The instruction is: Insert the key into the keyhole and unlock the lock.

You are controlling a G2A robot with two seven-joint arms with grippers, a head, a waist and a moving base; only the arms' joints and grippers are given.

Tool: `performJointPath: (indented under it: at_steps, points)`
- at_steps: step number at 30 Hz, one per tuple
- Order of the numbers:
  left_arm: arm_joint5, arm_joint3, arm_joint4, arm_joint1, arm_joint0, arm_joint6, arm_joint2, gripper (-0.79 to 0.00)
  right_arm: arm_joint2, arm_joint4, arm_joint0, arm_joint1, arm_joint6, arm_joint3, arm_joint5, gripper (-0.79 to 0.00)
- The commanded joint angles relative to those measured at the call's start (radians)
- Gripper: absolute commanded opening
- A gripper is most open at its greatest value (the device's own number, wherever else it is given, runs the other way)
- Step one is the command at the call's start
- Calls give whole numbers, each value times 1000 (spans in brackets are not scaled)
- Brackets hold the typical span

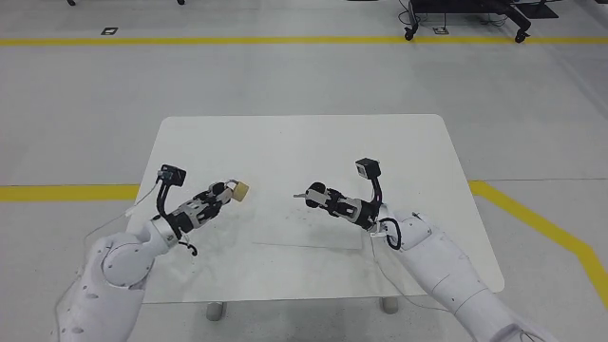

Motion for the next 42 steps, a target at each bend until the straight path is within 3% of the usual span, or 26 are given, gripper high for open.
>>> performJointPath:
  at_steps: [1, 5, 8, 22, 26, 42]
  points:
    - [41, -15, 158, 3, 0, 35, -2, -785, 0, 0, 0, 0, 0, 0, 0, -785]
    - [156, -49, 581, 5, 18, 128, 60, -785, 0, 0, 0, 0, 0, 0, 0, -785]
    - [188, -36, 702, 1, 19, 162, 115, -785, 0, 0, 0, 0, 0, 0, 0, -785]
    - [177, -5, 724, -1, -5, 134, 147, -785, 0, 0, 0, 0, 0, 0, 0, -785]
    - [181, -3, 723, -2, -6, 131, 149, -693, 0, 0, 0, 0, 0, 0, 0, -785]
    - [207, -8, 731, -6, -13, 154, 165, -714, 0, 0, 0, 0, 0, 0, 0, -785]
